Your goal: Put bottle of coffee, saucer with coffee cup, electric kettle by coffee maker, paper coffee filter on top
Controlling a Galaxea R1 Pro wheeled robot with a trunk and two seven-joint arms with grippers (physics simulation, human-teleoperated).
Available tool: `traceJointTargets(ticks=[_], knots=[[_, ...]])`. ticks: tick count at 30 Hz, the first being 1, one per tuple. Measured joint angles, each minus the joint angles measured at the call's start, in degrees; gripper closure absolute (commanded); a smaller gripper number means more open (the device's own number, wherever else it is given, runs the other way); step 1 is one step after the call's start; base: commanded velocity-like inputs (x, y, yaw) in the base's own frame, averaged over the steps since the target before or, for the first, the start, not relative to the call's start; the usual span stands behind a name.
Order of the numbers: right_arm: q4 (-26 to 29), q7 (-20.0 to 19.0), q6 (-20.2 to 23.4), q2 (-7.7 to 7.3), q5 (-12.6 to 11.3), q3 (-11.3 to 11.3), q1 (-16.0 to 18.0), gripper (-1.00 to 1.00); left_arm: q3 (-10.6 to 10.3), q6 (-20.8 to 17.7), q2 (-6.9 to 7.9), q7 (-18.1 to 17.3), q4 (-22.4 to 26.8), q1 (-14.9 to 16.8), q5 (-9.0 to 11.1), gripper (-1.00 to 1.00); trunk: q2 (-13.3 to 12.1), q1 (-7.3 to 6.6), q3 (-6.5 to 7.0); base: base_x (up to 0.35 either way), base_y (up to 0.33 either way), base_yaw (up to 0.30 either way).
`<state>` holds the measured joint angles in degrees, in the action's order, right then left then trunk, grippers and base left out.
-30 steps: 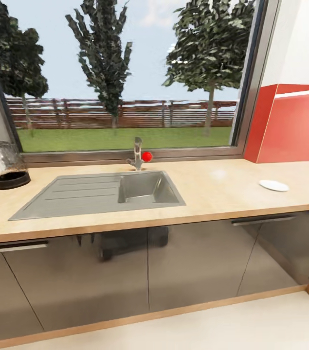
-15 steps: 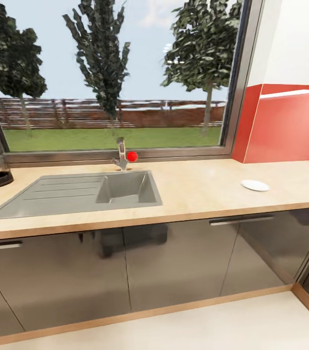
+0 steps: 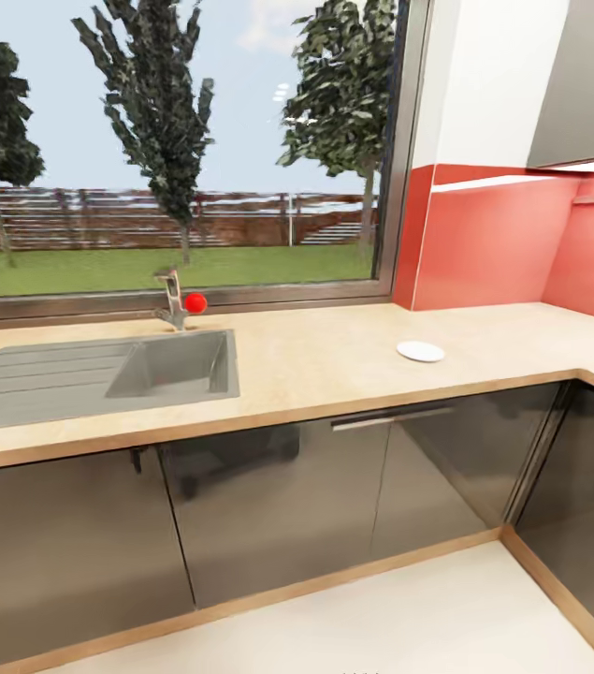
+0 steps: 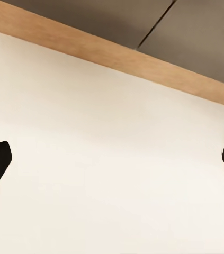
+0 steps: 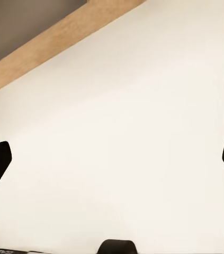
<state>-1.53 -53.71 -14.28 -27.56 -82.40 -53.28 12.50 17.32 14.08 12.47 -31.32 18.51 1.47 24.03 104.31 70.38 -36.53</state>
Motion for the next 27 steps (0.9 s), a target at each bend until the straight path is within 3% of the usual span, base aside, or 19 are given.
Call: traceJointTargets(ticks=[9,18,19,22,23,27], knots=[[0.0,0.1,0.0,0.14,0.1,0.0,0.0,-1.0,0.1,0.0,0.0,0.0,0.0,0.0,0.0,-1.0,0.0,0.0,0.0,0.0,-0.306,-0.245],[0.3,-0.3,-0.1,0.19,0.3,-0.4,0.0,-1.0,0.0,0.0,0.01,-0.1,0.1,0.0,0.0,-1.0,0.0,0.0,0.0,0.0,-0.206,-0.032],[1.2,-0.7,-0.5,2.21,0.6,-0.7,0.3,-1.0,-3.1,0.0,0.01,-1.3,1.5,0.0,-0.1,-1.0,0.0,0.0,0.0,0.0,-0.004,0.0],[3.1,-1.7,-0.5,2.44,0.6,-0.4,0.6,-1.0,-6.1,-0.1,0.01,-2.8,4.2,0.0,0.0,-1.0,0.0,0.0,0.0,0.0,-0.002,0.0],[6.5,-5.1,-0.6,2.25,0.8,-0.3,1.3,-1.0,-11.1,-2.6,0.01,-4.8,10.1,0.1,0.0,-1.0,0.0,0.0,0.01,0.0,0.0,0.0],[10.2,-7.1,-0.6,1.76,2.6,-0.2,3.6,-1.0,-13.4,-11.1,0.05,-5.8,19.4,0.0,0.3,-1.0,0.0,0.0,0.01,0.0,0.0,0.0]])
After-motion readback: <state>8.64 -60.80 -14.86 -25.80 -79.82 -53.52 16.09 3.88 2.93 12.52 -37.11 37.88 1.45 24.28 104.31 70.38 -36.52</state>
